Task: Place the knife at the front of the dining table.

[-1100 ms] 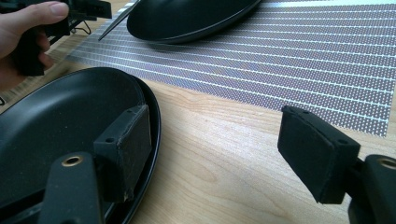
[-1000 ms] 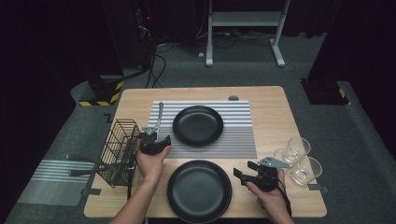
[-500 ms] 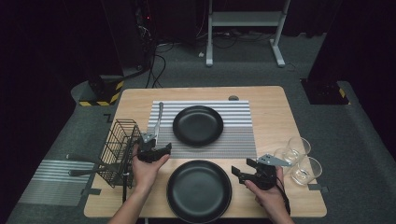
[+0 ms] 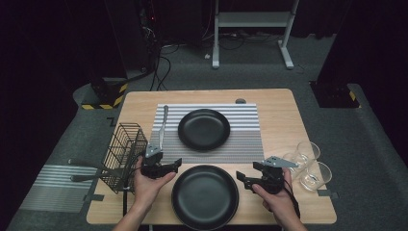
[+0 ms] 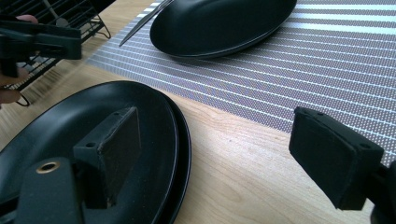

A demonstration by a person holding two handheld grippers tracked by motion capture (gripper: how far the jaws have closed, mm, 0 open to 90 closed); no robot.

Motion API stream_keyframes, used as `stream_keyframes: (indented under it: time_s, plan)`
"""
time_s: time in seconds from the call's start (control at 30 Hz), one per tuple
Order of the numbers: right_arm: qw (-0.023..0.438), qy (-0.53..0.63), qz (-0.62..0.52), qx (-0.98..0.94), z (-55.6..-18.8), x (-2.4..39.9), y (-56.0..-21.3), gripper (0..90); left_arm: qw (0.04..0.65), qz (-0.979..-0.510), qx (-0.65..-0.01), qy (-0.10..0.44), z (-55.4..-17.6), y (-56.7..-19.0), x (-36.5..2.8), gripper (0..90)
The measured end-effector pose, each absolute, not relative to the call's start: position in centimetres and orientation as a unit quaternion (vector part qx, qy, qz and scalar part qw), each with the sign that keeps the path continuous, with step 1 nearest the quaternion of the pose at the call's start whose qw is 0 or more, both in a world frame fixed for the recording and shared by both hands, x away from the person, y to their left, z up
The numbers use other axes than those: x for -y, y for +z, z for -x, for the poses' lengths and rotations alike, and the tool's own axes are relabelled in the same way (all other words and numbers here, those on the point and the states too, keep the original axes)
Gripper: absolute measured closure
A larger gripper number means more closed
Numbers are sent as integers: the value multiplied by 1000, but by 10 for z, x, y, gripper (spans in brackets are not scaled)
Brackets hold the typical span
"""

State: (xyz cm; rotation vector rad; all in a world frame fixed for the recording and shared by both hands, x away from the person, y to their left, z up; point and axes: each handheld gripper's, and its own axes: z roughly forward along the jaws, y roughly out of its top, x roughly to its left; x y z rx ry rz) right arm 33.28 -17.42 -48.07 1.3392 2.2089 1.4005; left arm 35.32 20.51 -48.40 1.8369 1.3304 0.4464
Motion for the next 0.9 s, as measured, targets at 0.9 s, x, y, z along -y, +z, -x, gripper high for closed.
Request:
stream_keyframes:
  time_s: [0.9]
  plan:
    - [97,479,-431,-759,-365,133,-453,164,413,-758,-489,127,-303,-502,-207,12]
